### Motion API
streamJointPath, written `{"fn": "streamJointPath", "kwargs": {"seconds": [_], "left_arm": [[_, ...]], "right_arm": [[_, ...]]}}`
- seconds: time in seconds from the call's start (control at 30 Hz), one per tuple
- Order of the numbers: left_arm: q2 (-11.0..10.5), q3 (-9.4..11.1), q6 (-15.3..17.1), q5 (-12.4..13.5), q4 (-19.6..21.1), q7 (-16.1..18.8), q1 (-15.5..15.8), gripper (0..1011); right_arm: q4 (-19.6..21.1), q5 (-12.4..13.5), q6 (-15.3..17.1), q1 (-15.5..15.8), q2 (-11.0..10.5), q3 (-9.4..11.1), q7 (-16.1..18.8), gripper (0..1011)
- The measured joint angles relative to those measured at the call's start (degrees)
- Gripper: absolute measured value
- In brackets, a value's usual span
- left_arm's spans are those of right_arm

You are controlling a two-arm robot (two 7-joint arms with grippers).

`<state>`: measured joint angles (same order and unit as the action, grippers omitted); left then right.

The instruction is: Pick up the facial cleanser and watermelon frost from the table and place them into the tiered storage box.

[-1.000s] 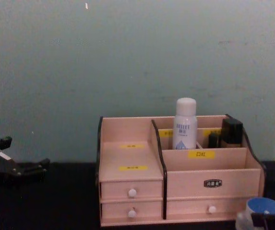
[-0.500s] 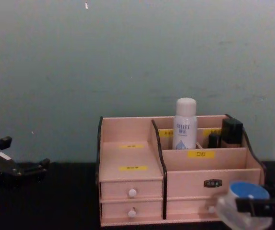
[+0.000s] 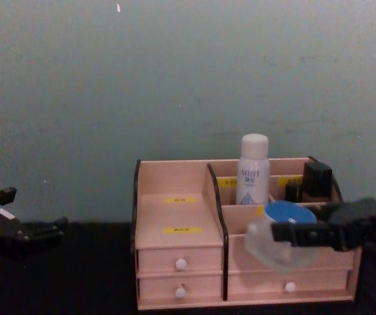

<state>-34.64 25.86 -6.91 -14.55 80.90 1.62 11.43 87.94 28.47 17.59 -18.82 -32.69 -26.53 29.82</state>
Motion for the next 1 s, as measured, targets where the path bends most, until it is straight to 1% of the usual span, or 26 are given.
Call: {"fn": "streamJointPath", "kwargs": {"seconds": [0.03, 0.2, 0.3, 0.33, 0.67, 0.73, 0.77, 1.0], "left_arm": [[0.0, 0.0, 0.0, 0.0, 0.0, 0.0, 0.0, 1001], [0.0, 0.0, 0.0, 0.0, 0.0, 0.0, 0.0, 1001], [0.0, 0.0, 0.0, 0.0, 0.0, 0.0, 0.0, 1001], [0.0, 0.0, 0.0, 0.0, 0.0, 0.0, 0.0, 1001], [0.0, 0.0, 0.0, 0.0, 0.0, 0.0, 0.0, 1001], [0.0, 0.0, 0.0, 0.0, 0.0, 0.0, 0.0, 1001], [0.0, 0.0, 0.0, 0.0, 0.0, 0.0, 0.0, 1001], [0.0, 0.0, 0.0, 0.0, 0.0, 0.0, 0.0, 1001]], "right_arm": [[-0.5, -0.2, -0.3, -0.9, 0.5, -0.6, 0.1, 721], [-2.2, -0.9, -0.8, -3.7, 2.1, -2.4, 0.5, 721], [-3.2, -1.1, -1.0, -4.9, 2.9, -3.1, 0.7, 720], [-4.0, -1.2, -1.1, -5.8, 3.5, -3.5, 0.9, 721], [-8.2, -2.0, -1.8, -10.4, 6.9, -5.8, 1.6, 720], [-9.5, -2.3, -1.8, -11.7, 7.9, -6.5, 1.7, 721], [-9.5, -2.3, -1.8, -11.7, 7.9, -6.5, 1.7, 721], [-13.3, -3.6, -2.6, -14.6, 10.4, -8.2, 2.1, 721]]}}
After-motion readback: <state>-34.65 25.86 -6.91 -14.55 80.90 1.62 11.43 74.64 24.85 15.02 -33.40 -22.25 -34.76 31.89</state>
